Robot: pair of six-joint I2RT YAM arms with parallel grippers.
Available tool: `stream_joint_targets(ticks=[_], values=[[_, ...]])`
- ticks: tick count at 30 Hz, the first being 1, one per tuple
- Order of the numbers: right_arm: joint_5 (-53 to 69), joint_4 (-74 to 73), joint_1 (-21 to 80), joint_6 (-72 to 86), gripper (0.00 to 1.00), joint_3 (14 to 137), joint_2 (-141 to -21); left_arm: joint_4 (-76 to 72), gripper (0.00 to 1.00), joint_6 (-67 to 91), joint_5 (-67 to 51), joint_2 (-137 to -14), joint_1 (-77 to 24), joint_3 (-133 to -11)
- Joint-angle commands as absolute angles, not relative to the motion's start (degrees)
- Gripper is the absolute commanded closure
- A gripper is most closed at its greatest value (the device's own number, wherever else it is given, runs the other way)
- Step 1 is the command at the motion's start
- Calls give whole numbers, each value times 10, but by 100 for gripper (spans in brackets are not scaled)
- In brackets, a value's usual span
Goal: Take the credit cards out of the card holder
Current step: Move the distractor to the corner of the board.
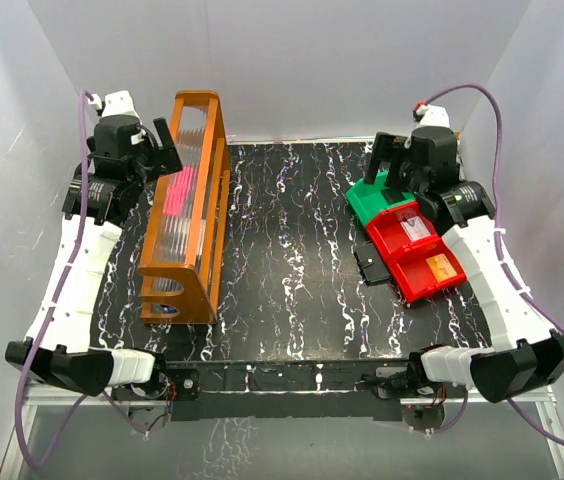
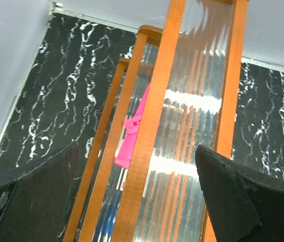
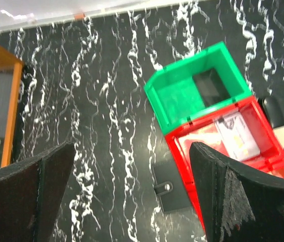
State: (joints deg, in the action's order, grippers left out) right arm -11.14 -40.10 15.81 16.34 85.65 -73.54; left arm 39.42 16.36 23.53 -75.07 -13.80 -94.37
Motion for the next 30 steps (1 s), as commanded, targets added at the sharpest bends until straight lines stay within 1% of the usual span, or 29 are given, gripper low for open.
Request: stream_joint_targets(ticks=[1, 6, 12, 15, 19, 24, 30], values=[[-51, -365, 134, 196, 2, 791, -675, 334, 1, 158, 89, -720, -113, -923], [6, -356, 109, 223, 2, 707, -624, 269, 1, 207, -82, -740, -98, -919], [67, -339, 87, 252, 2, 637, -574, 308, 1, 172, -160, -805, -176, -994], [90, -333, 80, 263, 2, 615, -556, 327, 1, 159, -176, -843, -225, -1030], [113, -325, 75, 278, 2, 595, -542, 358, 1, 141, -165, -892, -296, -1073], [133, -320, 71, 293, 2, 581, -535, 377, 1, 127, -131, -942, -364, -1074], [145, -318, 69, 304, 2, 571, -537, 399, 1, 117, -100, -1010, -415, -1049]])
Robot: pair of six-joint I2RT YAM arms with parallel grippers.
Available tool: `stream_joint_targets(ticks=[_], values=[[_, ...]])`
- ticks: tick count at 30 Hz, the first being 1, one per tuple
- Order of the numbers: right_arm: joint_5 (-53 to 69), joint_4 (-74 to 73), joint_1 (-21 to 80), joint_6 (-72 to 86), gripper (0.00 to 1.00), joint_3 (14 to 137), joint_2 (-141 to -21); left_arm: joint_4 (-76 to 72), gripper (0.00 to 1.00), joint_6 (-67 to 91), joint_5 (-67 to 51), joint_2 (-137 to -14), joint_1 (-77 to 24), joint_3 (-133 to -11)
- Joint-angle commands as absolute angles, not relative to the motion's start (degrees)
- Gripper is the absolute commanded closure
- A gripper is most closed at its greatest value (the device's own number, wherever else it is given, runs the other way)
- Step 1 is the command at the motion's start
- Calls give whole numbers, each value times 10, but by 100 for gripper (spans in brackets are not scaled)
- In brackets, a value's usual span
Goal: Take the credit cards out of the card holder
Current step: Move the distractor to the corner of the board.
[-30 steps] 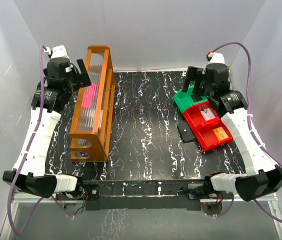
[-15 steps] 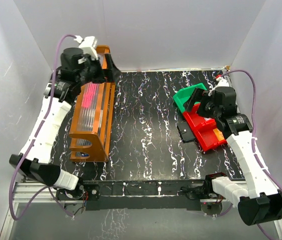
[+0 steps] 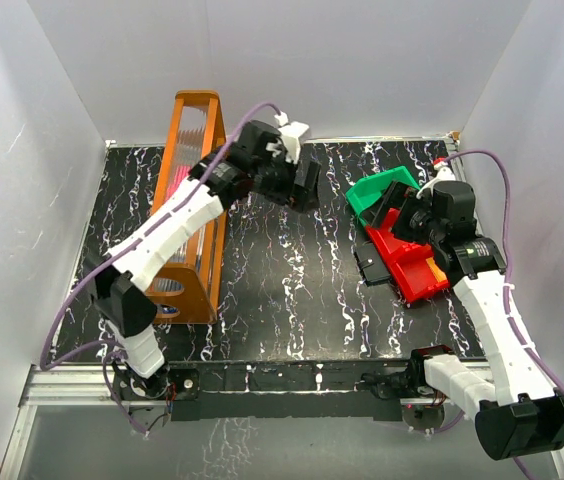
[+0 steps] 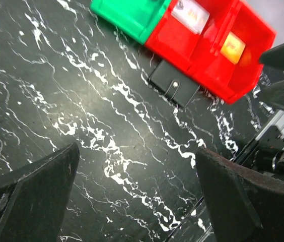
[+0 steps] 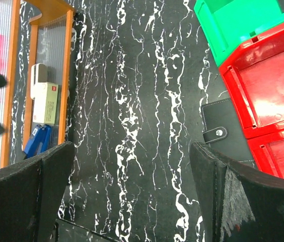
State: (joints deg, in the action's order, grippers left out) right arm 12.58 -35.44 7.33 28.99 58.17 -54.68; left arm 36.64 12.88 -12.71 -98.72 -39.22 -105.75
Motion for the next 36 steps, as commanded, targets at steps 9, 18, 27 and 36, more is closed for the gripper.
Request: stream_joint_targets(ticks=[9, 18, 27, 36], values=[[155, -328, 69, 315, 2, 561, -554, 334, 1, 148, 21, -1068, -429, -947], [162, -330, 68, 333, 2, 543, -551, 359, 1, 188, 114, -1178, -418, -974], [161, -336, 68, 338, 2, 525, -548, 356, 1, 212, 146, -1181, -342, -917], [163, -334, 69, 341, 2, 519, -558, 361, 1, 228, 199, -1111, -281, -827]])
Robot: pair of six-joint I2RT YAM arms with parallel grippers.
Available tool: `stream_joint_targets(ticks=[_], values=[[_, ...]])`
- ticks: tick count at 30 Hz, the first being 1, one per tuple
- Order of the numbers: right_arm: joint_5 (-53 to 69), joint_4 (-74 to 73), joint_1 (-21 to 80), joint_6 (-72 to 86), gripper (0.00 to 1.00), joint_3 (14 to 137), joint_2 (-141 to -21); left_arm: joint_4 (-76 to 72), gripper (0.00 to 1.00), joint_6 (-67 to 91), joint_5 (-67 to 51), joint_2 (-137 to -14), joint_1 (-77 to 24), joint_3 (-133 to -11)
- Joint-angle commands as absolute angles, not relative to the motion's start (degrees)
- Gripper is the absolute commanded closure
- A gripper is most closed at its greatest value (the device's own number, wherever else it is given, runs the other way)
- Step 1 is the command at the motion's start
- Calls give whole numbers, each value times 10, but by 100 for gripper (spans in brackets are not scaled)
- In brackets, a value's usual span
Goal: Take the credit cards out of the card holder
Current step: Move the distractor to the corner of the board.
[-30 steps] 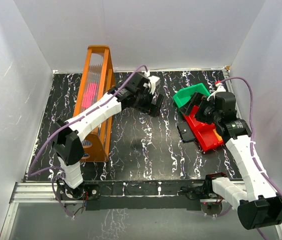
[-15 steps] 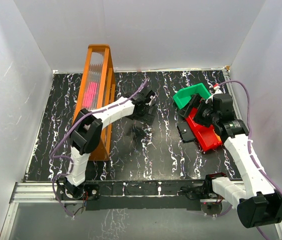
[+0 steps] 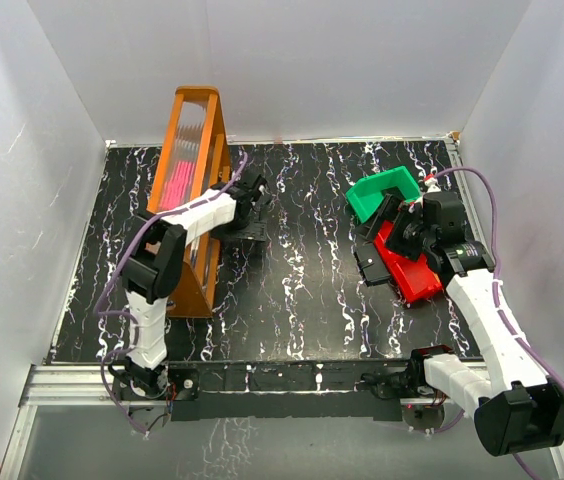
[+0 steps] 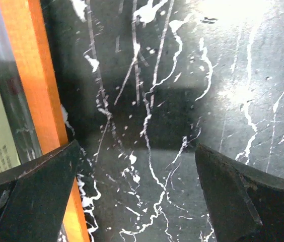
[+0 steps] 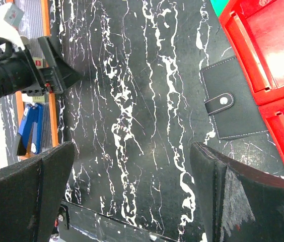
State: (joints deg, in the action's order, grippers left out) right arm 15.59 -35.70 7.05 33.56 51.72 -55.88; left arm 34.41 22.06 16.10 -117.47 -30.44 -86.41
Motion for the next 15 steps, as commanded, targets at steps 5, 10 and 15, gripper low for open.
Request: stream_joint_targets(ticks=[5, 10, 15], values=[[169, -334, 69, 341, 2, 516, -566, 367, 1, 240, 226, -1057, -258, -779], [173, -333, 68, 342, 2, 514, -567, 361, 1, 253, 233, -998, -222, -727], [171, -335, 69, 340, 2, 515, -566, 361, 1, 252, 240, -953, -191, -686]])
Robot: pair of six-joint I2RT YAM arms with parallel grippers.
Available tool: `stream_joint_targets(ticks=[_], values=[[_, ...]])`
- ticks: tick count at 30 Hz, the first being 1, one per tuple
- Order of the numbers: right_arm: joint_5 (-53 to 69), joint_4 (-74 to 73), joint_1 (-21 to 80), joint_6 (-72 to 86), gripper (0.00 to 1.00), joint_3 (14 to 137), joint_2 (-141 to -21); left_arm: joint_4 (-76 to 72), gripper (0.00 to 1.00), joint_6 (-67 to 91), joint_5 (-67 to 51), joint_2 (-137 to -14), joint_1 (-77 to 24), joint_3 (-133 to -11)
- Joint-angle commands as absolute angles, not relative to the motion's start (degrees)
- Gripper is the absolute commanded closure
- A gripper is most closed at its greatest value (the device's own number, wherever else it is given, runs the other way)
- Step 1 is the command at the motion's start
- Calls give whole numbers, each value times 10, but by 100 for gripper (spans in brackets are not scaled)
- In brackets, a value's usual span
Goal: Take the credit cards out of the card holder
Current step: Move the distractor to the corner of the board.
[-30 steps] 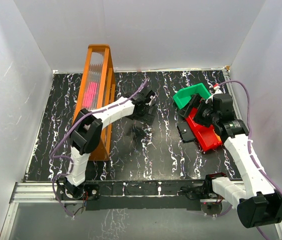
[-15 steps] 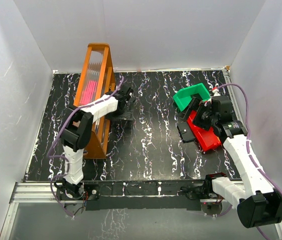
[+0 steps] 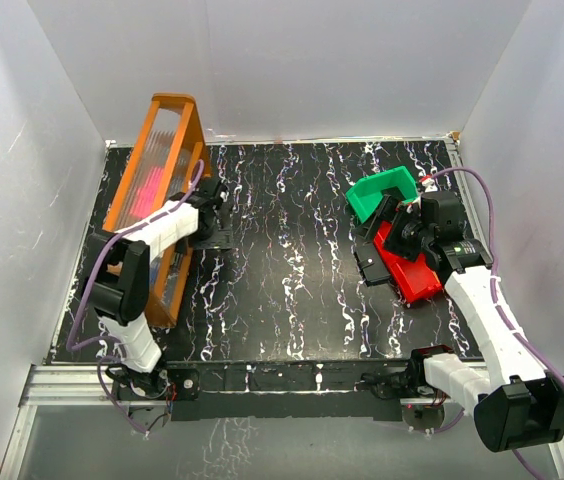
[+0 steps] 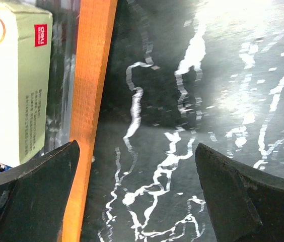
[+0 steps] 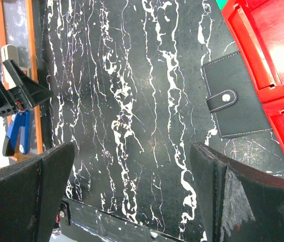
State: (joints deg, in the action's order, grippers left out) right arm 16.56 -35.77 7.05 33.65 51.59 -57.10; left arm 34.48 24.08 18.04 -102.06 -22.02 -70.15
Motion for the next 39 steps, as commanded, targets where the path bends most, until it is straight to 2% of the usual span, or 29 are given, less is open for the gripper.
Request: stream_joint_targets(ticks=[1, 8, 14, 16, 27, 39], values=[[170, -336, 69, 339, 2, 514, -566, 361, 1, 250, 240, -945, -184, -681], [171, -340, 68, 335, 2, 508, -564, 354, 1, 231, 220, -892, -138, -661], [181, -324, 68, 339, 2, 499, -569, 316, 1, 197, 44, -885, -142, -660], [183, -324, 68, 339, 2, 500, -574, 315, 1, 195, 17, -895, -150, -667], [170, -331, 69, 337, 2, 499, -568, 301, 1, 210, 5, -931, -169, -668], [164, -332, 68, 334, 2, 496, -575, 261, 1, 209, 138, -947, -172, -588]])
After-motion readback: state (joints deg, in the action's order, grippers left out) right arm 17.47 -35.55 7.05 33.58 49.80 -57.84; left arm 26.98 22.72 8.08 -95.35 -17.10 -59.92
